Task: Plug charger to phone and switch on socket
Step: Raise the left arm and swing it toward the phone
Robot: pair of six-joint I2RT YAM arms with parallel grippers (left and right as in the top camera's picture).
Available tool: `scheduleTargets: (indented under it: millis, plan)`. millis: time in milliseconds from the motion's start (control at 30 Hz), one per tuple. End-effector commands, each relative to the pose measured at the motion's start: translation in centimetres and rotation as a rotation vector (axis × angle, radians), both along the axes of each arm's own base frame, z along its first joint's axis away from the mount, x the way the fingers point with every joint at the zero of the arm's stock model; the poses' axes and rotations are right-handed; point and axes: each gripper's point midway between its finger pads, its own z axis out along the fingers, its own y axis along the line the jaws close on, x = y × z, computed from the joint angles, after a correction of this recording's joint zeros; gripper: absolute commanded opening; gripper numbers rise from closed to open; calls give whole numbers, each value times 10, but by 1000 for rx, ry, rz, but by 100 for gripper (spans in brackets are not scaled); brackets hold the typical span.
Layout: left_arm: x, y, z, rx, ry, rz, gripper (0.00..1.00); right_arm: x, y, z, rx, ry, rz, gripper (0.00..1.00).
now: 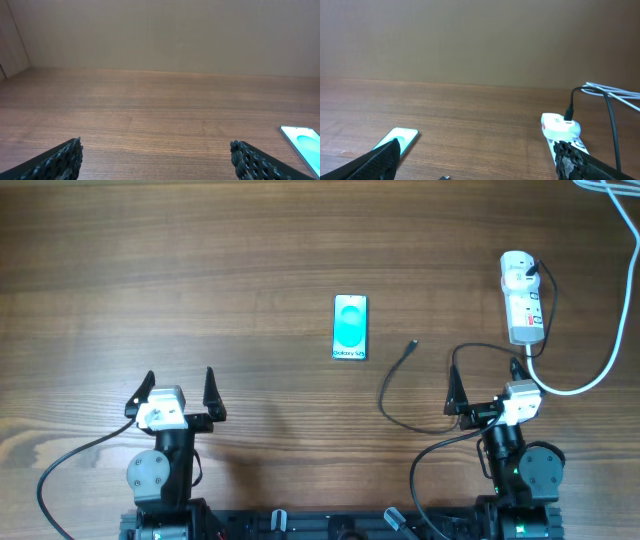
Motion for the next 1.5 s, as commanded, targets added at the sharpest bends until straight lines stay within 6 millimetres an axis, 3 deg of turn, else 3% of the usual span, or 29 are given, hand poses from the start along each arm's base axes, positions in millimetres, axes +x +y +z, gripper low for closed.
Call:
scheduleTargets:
  millis: [0,467,533,733,867,1133,1267,1300,1467]
  plan:
    - [0,3,-2,16,3,12,100,0,-1,2,-12,-11,-10,100]
    - [0,1,-2,13,2,4,100,0,-1,2,-12,-11,-10,100]
    - [0,-13,0,-60,-9,-72,100,0,-1,2,-12,-11,-10,100]
    - [-19,-88,14,-399,21,-508,100,0,-1,2,-12,-11,-10,100]
    - [-24,-97,25,-472,9,-574,100,0,-1,2,-12,-11,-10,100]
    - [-42,-97,106,-364,-343,-650,100,0,-1,2,-12,-11,-10,100]
    - [-48,-90,137,-349,-423,-610,100,0,-1,2,-12,-11,-10,100]
    - [-51,-89,153,-319,-445,-603,100,0,-1,2,-12,-11,-10,100]
    - [-35,-88,176,-184,-331,-549,100,0,-1,2,-12,-11,-10,100]
